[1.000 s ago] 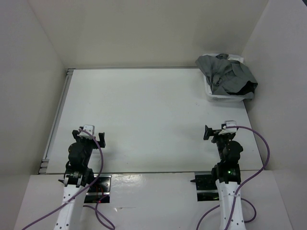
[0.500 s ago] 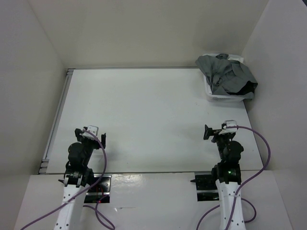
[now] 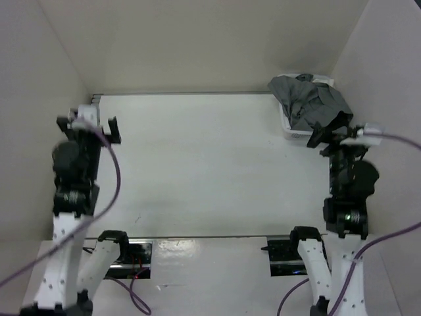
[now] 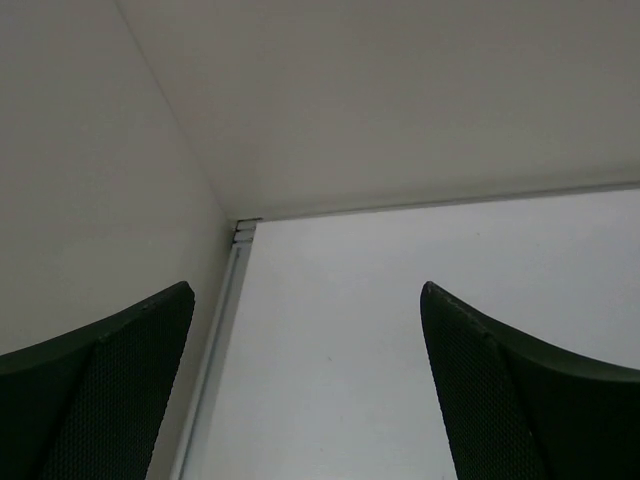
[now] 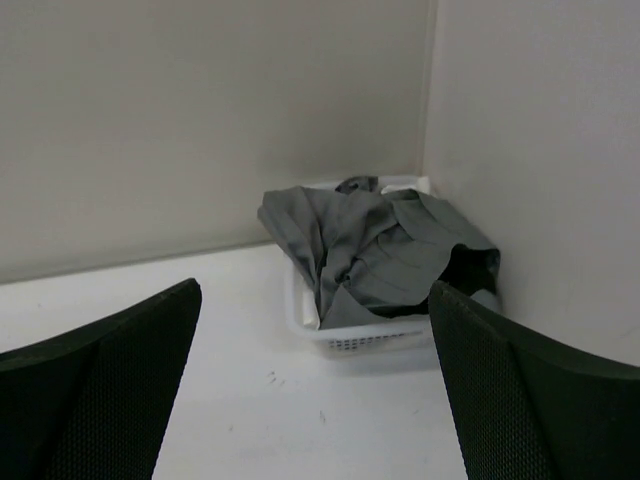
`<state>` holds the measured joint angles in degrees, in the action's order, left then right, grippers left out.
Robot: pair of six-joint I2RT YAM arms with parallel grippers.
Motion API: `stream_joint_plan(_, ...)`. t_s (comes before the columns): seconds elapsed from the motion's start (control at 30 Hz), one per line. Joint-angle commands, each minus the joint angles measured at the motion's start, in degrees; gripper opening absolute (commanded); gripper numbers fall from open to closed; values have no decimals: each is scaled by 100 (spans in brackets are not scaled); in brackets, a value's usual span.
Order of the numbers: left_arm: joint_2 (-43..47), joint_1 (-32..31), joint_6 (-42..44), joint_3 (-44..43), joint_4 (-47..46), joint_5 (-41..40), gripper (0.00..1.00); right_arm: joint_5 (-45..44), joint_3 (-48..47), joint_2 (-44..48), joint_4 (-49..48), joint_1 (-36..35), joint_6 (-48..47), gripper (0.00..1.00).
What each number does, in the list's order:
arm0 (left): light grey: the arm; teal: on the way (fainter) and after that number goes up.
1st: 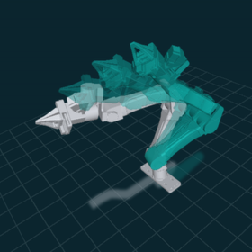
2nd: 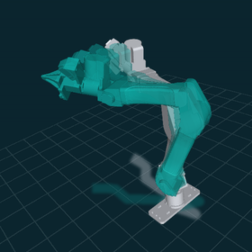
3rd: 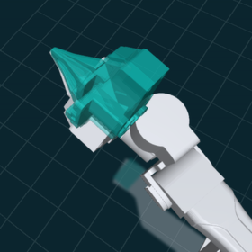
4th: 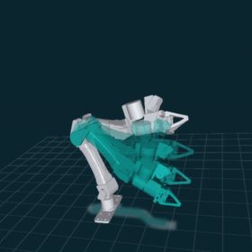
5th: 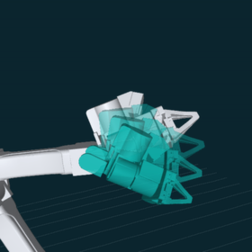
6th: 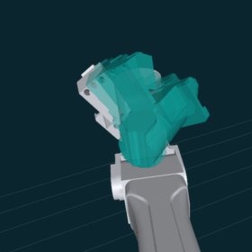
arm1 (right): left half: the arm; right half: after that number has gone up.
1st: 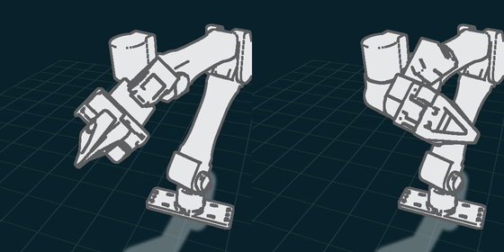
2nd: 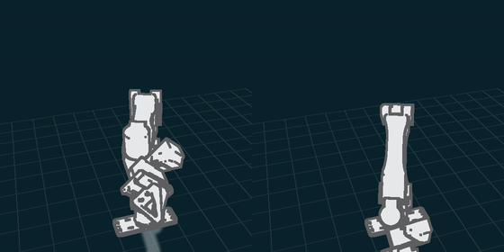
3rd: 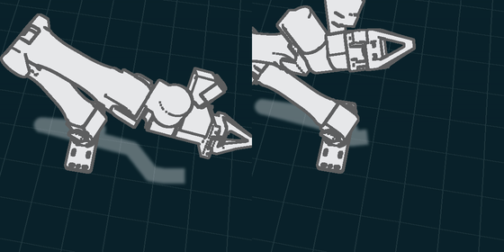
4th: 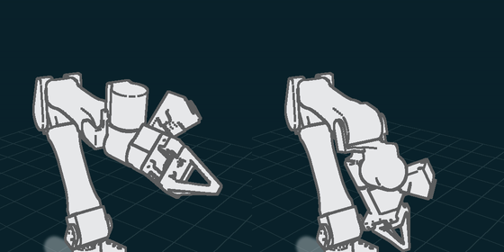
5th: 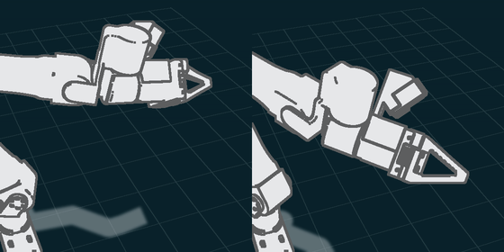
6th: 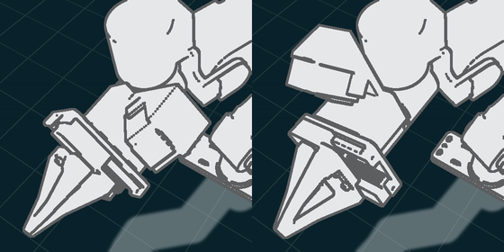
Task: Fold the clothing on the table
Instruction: Grab the skirt from the pile
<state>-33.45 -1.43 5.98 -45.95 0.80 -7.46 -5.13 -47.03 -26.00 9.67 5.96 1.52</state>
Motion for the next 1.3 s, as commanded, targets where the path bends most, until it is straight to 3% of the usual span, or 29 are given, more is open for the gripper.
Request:
stream_joint_plan(0.0,-2620,-6,305,-2825,2159,-519,100,-68,-1740,-1668,1865,64,24,98)
stream_joint_plan(0.07,-3942,-67,928,-4065,3080,-519,100,359,-2805,-2688,2458,186,94,98)
stream_joint_plan(0.13,-4527,71,266,-5206,3838,-1212,100,739,-3171,-3102,2819,256,-178,98)
stream_joint_plan(0.27,-5416,161,-43,-5775,4499,-1047,100,837,-2831,-3420,2549,187,-933,98)
stream_joint_plan(0.37,-5287,213,-386,-5198,4272,-321,100,1022,-2488,-3630,2373,485,-934,98)
stream_joint_plan(0.53,-4479,213,-281,-3433,3261,771,100,531,-2723,-4439,2496,240,-1293,98)
stream_joint_plan(0.97,-3661,275,-9,-1980,2829,843,100,-145,-4094,-6855,2066,108,-2005,98)
stream_joint_plan(1.27,-3423,336,228,-1741,2882,975,100,-454,-4569,-7629,1652,160,-3720,97)
